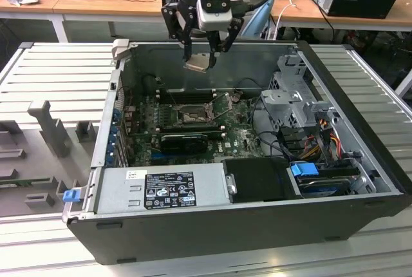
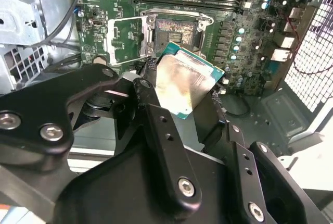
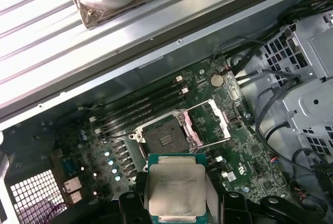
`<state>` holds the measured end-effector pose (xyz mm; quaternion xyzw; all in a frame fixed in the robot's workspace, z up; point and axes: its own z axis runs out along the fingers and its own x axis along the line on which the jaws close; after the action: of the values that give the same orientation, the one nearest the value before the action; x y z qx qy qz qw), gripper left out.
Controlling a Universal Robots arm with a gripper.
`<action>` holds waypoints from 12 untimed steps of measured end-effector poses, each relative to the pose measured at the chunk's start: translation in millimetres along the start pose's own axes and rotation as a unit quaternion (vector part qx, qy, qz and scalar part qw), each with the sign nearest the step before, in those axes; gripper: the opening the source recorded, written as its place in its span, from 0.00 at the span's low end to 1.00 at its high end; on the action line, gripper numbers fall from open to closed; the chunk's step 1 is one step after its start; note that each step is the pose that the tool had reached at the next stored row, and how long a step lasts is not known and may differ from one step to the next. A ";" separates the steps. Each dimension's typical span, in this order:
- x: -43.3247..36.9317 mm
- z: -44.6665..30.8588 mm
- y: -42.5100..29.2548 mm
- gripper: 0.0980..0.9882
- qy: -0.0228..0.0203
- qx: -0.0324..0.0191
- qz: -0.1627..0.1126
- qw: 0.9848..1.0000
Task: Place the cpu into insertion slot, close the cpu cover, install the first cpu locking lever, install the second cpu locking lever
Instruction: 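Place the cpu into insertion slot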
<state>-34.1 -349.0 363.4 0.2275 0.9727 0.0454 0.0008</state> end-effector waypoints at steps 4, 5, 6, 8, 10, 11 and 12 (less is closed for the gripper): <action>0.0 0.2 0.0 0.48 -0.002 0.000 0.021 1.000; 0.0 0.3 0.0 0.48 -0.002 -0.001 0.028 1.000; 0.0 0.3 0.0 0.48 -0.003 -0.001 0.033 0.999; 0.0 0.5 0.0 0.48 -0.004 -0.001 0.044 0.999; 0.0 0.7 0.0 0.48 -0.005 -0.001 0.057 0.998; 0.0 0.8 -0.1 0.48 -0.006 -0.001 0.065 0.998; 0.0 1.0 -0.1 0.48 -0.007 -0.002 0.082 0.997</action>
<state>-34.1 -349.0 362.4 0.3071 0.9506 0.0452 0.0045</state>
